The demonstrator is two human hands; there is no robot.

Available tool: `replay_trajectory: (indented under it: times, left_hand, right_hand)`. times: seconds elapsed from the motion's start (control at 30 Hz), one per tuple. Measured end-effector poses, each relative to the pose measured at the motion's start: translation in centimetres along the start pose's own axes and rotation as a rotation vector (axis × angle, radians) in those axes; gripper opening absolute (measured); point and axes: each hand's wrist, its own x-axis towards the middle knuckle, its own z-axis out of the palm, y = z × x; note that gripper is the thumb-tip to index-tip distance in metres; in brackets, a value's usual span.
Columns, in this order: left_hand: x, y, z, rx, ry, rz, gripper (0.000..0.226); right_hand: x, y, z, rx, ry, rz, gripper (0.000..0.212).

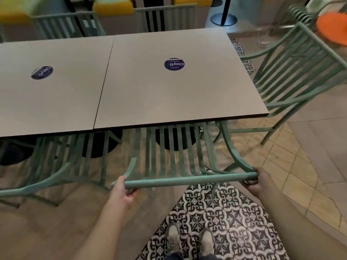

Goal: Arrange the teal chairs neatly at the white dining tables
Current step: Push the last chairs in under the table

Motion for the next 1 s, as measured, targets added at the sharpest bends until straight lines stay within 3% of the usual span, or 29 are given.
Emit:
replay_trajectory:
  times: [0.17,0.3,0.63,1.0]
  left_hand:
    - [0.1,0.9,1.1,0.018,0.035,0.012,0.044]
    - [0.3,0.8,1.1,0.034,0.046,0.002,0.044]
    - [-0.1,0.9,1.0,0.032,0.065,0.022,0.041]
    - [-0.5,0.3,0.9,-0.006,0.058,0.011,0.04]
  right_hand:
    - [0.0,-0.6,1.4,0.002,0.003,0.029,0.018]
    - [0.3,-0.8,1.3,-0.008,0.02,0.025,0.039]
    - [0.6,-0.7,1.0,-0.009,0.025,0.033,0.014]
    - [0.7,-0.8,1.0,-0.029,0.059,-0.013,0.041]
